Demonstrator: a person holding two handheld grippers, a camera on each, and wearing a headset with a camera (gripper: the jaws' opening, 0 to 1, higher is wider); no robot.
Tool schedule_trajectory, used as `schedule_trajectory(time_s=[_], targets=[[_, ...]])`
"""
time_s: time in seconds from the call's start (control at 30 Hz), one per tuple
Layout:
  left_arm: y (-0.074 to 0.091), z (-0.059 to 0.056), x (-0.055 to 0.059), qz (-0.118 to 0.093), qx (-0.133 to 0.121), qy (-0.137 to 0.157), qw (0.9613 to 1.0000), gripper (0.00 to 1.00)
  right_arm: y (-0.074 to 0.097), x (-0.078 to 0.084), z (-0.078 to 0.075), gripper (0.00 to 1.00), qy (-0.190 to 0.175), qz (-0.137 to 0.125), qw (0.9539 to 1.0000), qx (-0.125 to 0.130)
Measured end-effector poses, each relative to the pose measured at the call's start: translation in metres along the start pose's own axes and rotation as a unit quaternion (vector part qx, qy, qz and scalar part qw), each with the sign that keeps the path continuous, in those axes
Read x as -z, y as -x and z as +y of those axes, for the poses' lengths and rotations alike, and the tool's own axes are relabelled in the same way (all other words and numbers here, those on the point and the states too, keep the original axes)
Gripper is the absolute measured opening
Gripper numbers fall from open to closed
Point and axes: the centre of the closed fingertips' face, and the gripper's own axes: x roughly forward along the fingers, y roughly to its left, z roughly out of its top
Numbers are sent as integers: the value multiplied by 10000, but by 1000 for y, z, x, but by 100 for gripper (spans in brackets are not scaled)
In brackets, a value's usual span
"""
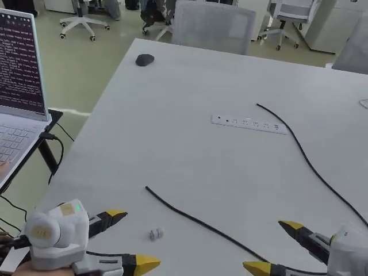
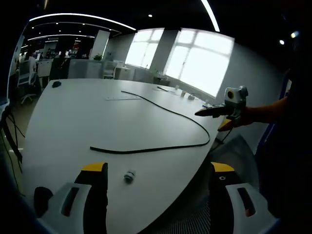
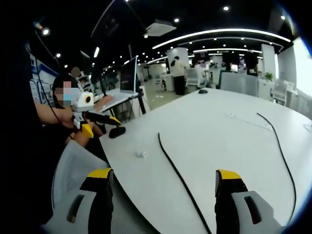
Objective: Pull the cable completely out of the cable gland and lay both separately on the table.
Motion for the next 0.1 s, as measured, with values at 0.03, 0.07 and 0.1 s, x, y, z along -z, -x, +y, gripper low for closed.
schedule_trajectory(time_s=[0.03, 0.07, 0.1], targets=[[0, 0, 1, 16, 17, 27, 10000, 87, 0, 1, 0, 89, -3, -4, 10000, -19], [1, 1, 3, 39, 20, 32, 10000, 89, 0, 2, 0, 92, -13, 5, 10000, -26], [1, 1, 4, 52, 17, 27, 10000, 91, 0, 5, 0, 93, -14, 54, 10000, -14]])
